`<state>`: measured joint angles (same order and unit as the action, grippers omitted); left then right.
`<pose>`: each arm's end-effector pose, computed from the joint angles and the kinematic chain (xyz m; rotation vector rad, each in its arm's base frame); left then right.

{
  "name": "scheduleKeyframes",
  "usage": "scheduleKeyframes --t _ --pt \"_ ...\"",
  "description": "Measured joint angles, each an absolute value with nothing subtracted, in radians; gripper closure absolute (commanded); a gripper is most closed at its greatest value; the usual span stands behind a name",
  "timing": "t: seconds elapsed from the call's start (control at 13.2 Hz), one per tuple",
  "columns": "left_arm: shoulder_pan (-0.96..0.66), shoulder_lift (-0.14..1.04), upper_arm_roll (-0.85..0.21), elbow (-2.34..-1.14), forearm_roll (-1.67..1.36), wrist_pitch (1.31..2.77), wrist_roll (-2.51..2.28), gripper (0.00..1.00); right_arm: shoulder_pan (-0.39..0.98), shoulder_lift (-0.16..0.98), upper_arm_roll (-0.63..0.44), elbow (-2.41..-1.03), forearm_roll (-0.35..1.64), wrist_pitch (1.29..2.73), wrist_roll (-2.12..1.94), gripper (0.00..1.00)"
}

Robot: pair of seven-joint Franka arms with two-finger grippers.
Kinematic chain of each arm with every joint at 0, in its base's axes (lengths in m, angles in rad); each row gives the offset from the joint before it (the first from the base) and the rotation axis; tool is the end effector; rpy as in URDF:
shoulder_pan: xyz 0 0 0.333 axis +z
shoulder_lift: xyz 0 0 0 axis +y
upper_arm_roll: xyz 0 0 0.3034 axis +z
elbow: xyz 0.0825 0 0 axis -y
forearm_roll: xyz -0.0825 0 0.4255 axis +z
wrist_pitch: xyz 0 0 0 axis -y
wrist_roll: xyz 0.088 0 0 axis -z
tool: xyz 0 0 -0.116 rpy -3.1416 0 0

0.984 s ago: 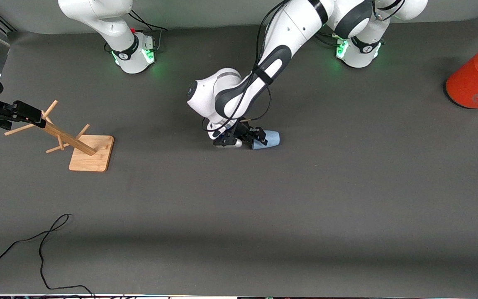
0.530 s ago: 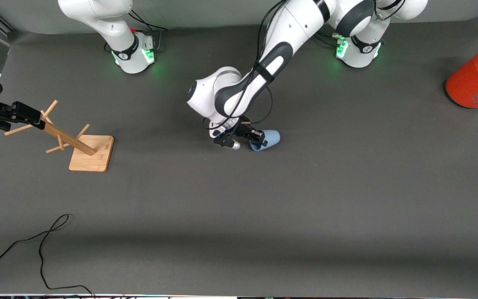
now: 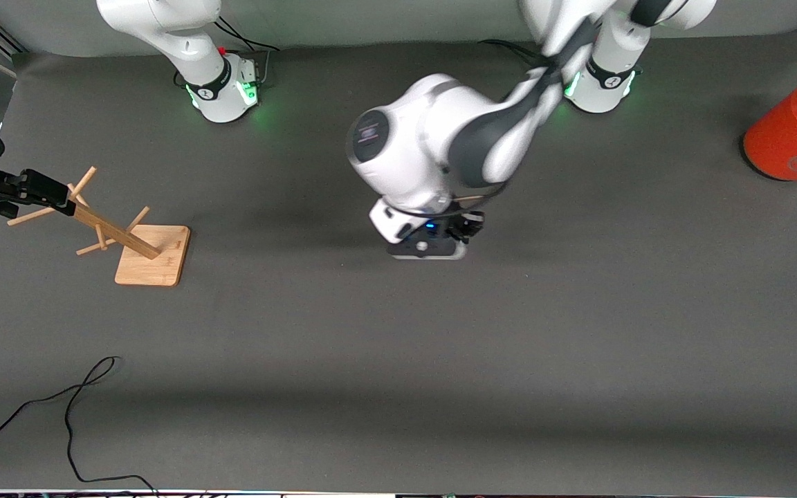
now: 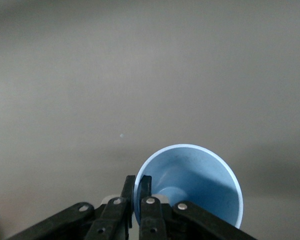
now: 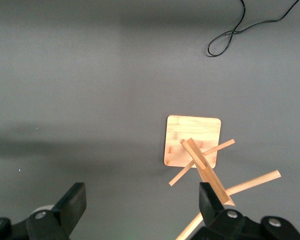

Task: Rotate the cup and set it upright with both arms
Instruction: 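Rotate the cup upright and set it down with the left gripper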

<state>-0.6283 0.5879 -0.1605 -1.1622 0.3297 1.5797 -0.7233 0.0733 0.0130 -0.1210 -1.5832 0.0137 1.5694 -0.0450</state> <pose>0.5651 -0.4767 0.4226 -2.8530 0.1089 -0.0629 0.5981 -0.0266 0.5887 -3.1280 0.0045 0.0408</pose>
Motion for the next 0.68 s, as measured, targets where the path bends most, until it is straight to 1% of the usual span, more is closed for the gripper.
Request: scheduleKeyframes --t 0.15,0.3,0.38,0.45,0.53,0.68 --pt "-0.574 0.479 -0.161 -1.268 0.267 1.741 -0.785 1.00 0.073 0.013 -0.121 -1.583 0.014 1.569 -0.045 0.00" --pt "-0.561 0.397 -0.161 -1.451 0.249 1.985 -0.901 1.00 0.073 0.013 -0.121 -1.583 0.014 1.569 -0.045 0.00" --pt "-0.562 0.378 -0.163 -1.548 0.249 2.111 -0.965 1.00 0.073 0.013 -0.121 -1.583 0.014 1.569 -0.045 0.00" --pt "-0.565 0.377 -0.166 -1.624 0.256 2.208 -1.014 1.00 0.073 0.013 -0.121 -1.583 0.014 1.569 -0.045 0.00" --pt "-0.569 0.388 -0.166 -1.678 0.281 2.274 -1.062 1.00 0.073 0.013 -0.121 -1.583 0.014 1.569 -0.045 0.00" --pt "-0.569 0.433 -0.166 -1.722 0.386 2.355 -1.179 1.00 0.073 0.013 -0.121 -1.583 0.014 1.569 -0.045 0.00"
